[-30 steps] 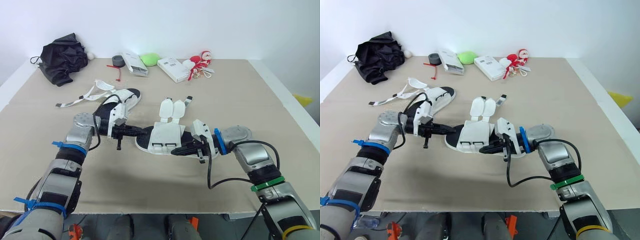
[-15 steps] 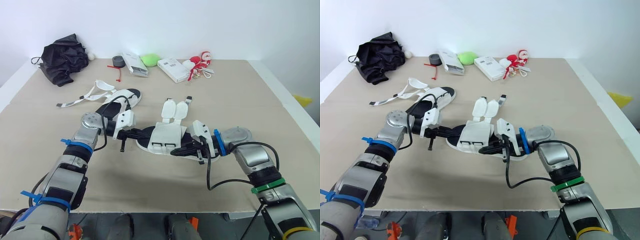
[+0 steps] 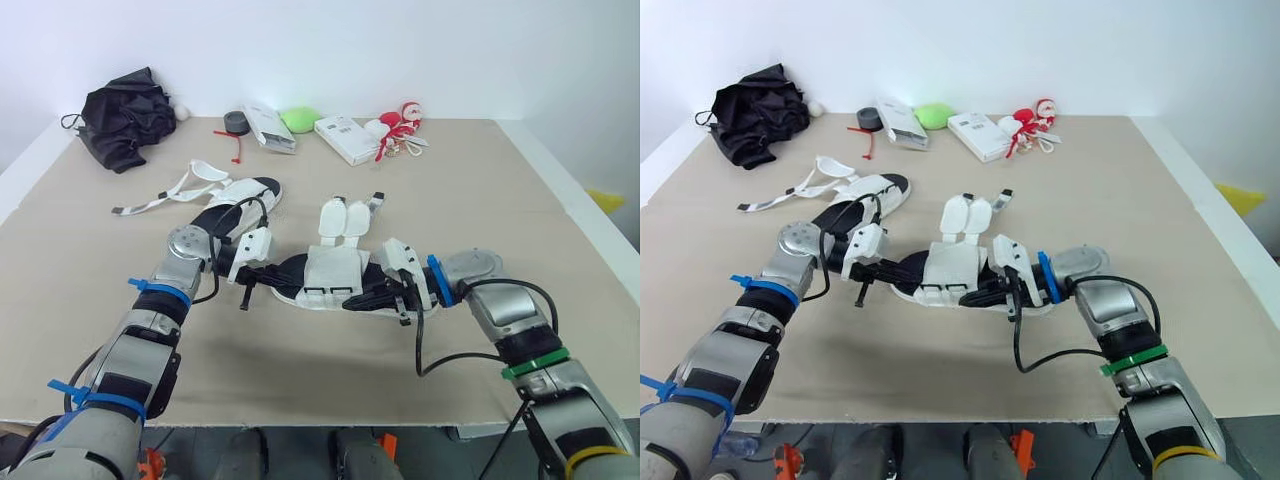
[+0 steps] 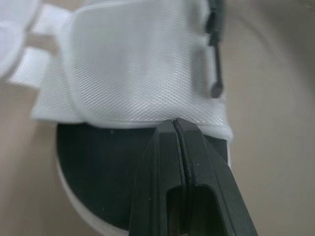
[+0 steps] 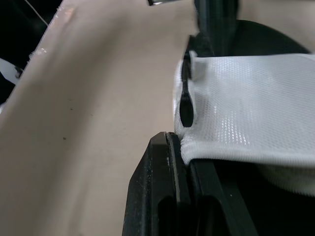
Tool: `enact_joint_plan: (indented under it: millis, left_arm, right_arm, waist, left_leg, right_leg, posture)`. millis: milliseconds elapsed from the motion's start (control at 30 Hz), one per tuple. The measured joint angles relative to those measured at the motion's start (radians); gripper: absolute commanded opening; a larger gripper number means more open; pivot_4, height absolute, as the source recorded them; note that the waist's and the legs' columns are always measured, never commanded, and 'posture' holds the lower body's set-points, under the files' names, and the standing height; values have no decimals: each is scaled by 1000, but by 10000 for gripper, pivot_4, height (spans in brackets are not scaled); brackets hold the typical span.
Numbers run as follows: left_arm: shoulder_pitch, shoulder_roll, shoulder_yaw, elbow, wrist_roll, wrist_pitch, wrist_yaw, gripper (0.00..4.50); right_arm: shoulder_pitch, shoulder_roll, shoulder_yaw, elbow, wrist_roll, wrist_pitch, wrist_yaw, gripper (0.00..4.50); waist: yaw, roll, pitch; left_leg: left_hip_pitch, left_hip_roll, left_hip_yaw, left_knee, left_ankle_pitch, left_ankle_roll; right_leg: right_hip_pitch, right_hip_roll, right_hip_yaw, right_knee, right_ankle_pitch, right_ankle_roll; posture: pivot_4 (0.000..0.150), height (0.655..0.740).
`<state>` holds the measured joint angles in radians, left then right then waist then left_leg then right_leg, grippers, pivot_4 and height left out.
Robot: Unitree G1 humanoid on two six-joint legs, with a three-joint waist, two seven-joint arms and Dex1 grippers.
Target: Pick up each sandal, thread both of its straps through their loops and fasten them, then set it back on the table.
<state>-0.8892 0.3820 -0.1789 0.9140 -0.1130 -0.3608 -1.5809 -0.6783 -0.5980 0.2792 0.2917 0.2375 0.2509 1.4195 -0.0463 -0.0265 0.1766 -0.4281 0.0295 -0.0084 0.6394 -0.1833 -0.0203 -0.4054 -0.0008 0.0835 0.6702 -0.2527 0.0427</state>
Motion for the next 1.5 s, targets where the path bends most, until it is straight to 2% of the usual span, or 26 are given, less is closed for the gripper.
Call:
enact_joint_plan:
  millis: [367, 567, 733, 867, 1067, 1233, 1367, 1500]
  left_arm:
    - [58, 5, 2, -92, -14, 33, 28, 424]
    - [26, -9, 18, -7, -5, -30, 93, 424]
    - [-8, -3, 20, 36, -5, -65, 46, 424]
    - [-58, 46, 18, 83, 18, -116, 2, 424]
    - [-114, 66, 8, 171, 86, -188, 43, 424]
    - [-131, 33, 7, 196, 115, -215, 89, 424]
    - [-124, -16, -7, 196, 122, -248, 80, 424]
    - [-118, -20, -13, 195, 126, -270, 66, 424]
  right_arm:
    - [-35, 2, 7, 88, -11, -65, 40, 0]
    - [-35, 4, 9, 88, -12, -64, 39, 0]
    - [-34, 4, 10, 86, -15, -64, 40, 0]
    - [-34, 9, 10, 84, -15, -63, 41, 0]
    - [-33, 9, 9, 80, -15, -60, 39, 0]
    - [-18, 9, 1, 62, -15, -56, 36, 0]
    - [-8, 9, -3, 52, -15, -55, 32, 0]
    - [-5, 11, -4, 44, -15, -50, 25, 0]
  waist:
    - [4, 0, 0]
    - [4, 0, 0]
    - [3, 0, 0]
    - [1, 0, 0]
    - [2, 0, 0]
    - [2, 0, 0]
    - [2, 0, 0]
    - [2, 0, 0]
  left_leg:
    - [0, -1, -1, 1, 0, 0]
    - [1, -1, 0, 2, 3, 3]
    - [1, -1, 0, 2, 4, 4]
    - [1, -1, 0, 1, 4, 4]
    - [1, -1, 0, 1, 4, 4]
    - [1, -1, 0, 1, 4, 5]
    - [1, -1, 0, 1, 4, 5]
    - [1, -1, 0, 0, 4, 5]
  right_leg:
    - [1, -2, -1, 1, 0, 0]
    - [2, -1, -1, 2, 1, 3]
    - [1, -1, -1, 2, 2, 3]
    - [0, 0, -1, 2, 2, 3]
    - [1, -1, -1, 2, 2, 3]
    - [0, -1, -1, 3, 1, 3]
    - [0, -1, 0, 3, 1, 3]
    - [0, 0, 0, 3, 1, 2]
  posture:
    - [1500, 7400]
    - [1500, 7400]
    - [1500, 7400]
    - [1500, 7400]
    - [1500, 7400]
    - [1500, 7400]
    - [1500, 7400]
    - [1500, 7400]
